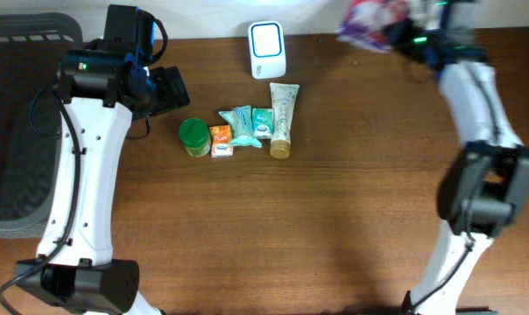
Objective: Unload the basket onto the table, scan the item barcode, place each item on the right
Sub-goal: 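Carry the tissue pack right and place it at the table's right edge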
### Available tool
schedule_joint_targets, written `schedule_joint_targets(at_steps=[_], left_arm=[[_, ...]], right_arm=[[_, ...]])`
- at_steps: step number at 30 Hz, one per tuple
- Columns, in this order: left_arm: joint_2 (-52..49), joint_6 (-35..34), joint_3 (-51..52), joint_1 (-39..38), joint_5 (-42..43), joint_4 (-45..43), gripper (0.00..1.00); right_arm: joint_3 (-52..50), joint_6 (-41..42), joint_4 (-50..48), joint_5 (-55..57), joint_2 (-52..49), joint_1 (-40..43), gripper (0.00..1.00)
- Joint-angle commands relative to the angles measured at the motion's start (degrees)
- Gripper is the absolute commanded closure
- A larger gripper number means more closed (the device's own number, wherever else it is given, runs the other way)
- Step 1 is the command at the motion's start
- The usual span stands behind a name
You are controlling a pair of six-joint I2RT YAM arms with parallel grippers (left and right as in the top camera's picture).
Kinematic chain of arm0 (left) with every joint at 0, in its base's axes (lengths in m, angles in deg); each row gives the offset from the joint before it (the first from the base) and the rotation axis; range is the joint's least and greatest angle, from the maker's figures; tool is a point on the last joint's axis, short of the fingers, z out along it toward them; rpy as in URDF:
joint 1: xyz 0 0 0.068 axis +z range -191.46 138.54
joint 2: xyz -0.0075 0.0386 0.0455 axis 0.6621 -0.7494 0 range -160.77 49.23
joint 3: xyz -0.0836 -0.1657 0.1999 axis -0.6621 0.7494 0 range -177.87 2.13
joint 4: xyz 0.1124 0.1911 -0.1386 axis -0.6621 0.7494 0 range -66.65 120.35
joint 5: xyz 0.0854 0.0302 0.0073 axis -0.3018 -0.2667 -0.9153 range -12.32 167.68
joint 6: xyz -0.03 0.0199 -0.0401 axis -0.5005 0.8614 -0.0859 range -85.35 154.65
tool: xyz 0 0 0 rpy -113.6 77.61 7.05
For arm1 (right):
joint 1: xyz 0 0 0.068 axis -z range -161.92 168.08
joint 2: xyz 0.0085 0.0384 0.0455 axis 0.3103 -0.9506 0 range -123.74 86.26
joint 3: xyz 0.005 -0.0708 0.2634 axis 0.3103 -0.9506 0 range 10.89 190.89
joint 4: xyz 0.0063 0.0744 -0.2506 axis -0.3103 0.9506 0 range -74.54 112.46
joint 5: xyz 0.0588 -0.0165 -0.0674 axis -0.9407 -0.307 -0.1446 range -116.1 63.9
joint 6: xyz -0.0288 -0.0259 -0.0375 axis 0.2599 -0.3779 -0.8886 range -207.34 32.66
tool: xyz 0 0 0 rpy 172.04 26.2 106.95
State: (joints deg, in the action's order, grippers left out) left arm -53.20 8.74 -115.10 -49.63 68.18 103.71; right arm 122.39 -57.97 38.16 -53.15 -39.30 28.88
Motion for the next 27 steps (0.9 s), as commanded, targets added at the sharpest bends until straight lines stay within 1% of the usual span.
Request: schedule_joint_targets(at_steps=[1,3,7,11,13,14,15,16,17,18,19,23,27], left_arm=[[0.79,0.74,-0.50,0.35,-0.42,-0.09,0.01],[0.79,0.74,-0.50,0.35,-0.42,-0.11,0.01],[0.79,0.74,-0.50,0.35,-0.44,-0.11,0.01],[0.79,0.74,-0.50,0.35,-0.44,-0.11,0.01],[0.79,0.74,-0.50,0.35,-0.44,-0.09,0.01],[0.79,0.74,-0.50,0.35,-0.44,-0.09,0.01],[0.79,0.74,-0.50,0.35,-0.44,-0.09,0.01],[0.79,0.74,-0.50,0.35,-0.42,-0.09,0.01],[0.79,0.74,-0.50,0.35,-0.44,-0.09,0.01],[0.79,0.74,-0.50,0.35,-0.44,-0.09,0.01],[0.79,0.74,-0.50,0.35,-0.44,-0.11,0.01],[0.79,0.74,-0.50,0.35,-0.44,-0.09,0.01],[0.79,0.74,-0.50,0.35,-0.42,-0.09,0.01]], right_arm=[[0.72,13.11,7.48,4.28,1.95,7.37,0.96],[-0.11,16.72,10.21,9.25,1.36,10.88,0.96],[-3.32,18.10,10.40,24.06,1.31,14.88,0.96],[-5.92,18.05,12.72,30.47,1.29,20.50,0.96],[-6.36,16.41,13.46,30.73,1.29,23.61,0.96],[-6.36,11.87,13.53,30.75,1.29,25.16,0.83],[-6.36,6.14,13.62,30.71,1.29,26.40,0.46],[-6.36,2.69,14.16,30.73,1.29,26.88,0.35],[-6.36,0.04,14.93,30.73,1.29,27.19,0.21],[-6.36,-1.36,15.58,30.38,1.29,27.17,0.01],[-6.34,-1.53,15.98,29.18,1.33,27.04,0.01],[-5.29,-1.49,16.41,13.03,2.40,26.71,0.01],[-2.51,-1.55,18.91,12.41,7.74,23.54,0.01]])
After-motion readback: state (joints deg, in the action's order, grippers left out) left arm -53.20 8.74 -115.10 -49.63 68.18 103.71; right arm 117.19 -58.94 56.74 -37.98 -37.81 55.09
